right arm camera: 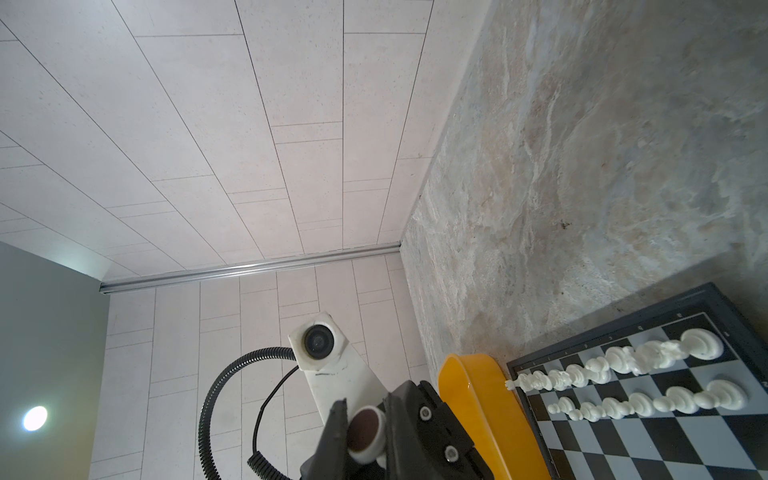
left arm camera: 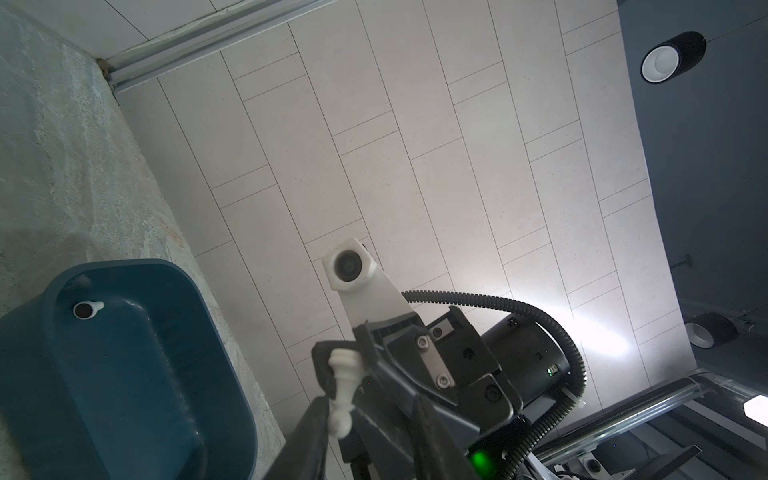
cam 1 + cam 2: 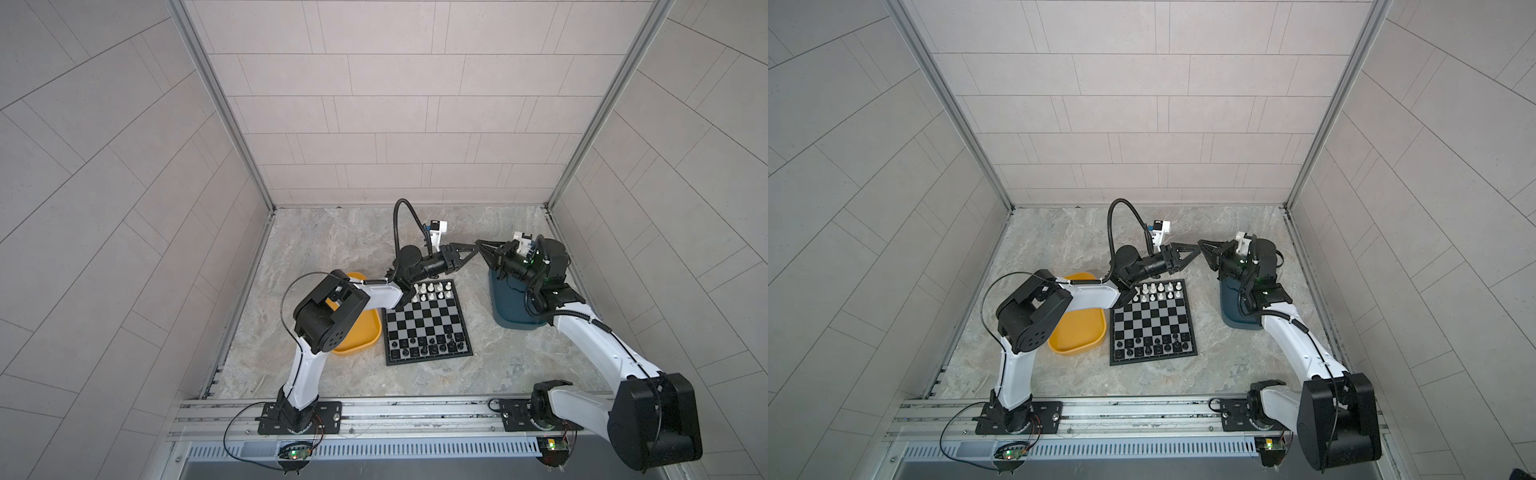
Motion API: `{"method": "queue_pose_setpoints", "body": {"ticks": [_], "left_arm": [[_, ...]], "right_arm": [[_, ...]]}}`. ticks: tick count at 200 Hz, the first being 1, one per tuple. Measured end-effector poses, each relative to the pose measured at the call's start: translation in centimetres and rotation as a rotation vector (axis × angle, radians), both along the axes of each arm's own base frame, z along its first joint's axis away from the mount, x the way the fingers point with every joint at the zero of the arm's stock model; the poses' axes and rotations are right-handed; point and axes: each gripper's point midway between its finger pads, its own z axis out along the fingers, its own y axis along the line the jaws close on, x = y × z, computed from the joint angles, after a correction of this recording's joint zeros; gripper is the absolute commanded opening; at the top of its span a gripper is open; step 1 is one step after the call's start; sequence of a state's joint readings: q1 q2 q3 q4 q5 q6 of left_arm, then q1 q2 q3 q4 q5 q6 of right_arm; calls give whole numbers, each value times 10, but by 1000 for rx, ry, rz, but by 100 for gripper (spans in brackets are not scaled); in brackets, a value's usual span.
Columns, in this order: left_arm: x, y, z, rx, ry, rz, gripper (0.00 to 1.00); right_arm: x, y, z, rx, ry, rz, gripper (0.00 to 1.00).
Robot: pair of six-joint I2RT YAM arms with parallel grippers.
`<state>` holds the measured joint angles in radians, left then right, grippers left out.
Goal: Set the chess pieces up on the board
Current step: 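Hold the pawn up with the right gripper while the left gripper reaches toward it, then close the left gripper on the white pawn while the right gripper opens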
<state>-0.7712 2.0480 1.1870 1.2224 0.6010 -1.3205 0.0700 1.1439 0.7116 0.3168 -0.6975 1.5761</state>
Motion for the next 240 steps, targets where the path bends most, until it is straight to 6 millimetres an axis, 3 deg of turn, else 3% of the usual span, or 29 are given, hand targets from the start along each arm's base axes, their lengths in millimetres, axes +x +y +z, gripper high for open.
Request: {"method": "queue_pose_setpoints", "body": {"ticks": [94, 148, 172, 209, 240], "left_arm": [[4, 0, -2, -6, 31, 15, 19], [5, 0, -4, -8, 45, 19, 0], [3, -1, -4, -9, 44, 15, 0], [1, -1, -12, 36, 49, 12, 0], [-6, 27, -25, 169, 61, 31, 0]], "right_arm": [[-2, 1, 3, 4, -24, -6, 1], [-9, -2, 4, 1, -41, -33, 1], [-11, -3, 5, -3, -48, -39, 3], [-13, -3, 1, -50, -43, -29, 38], [-20, -3, 8, -171, -43, 6, 55]]}}
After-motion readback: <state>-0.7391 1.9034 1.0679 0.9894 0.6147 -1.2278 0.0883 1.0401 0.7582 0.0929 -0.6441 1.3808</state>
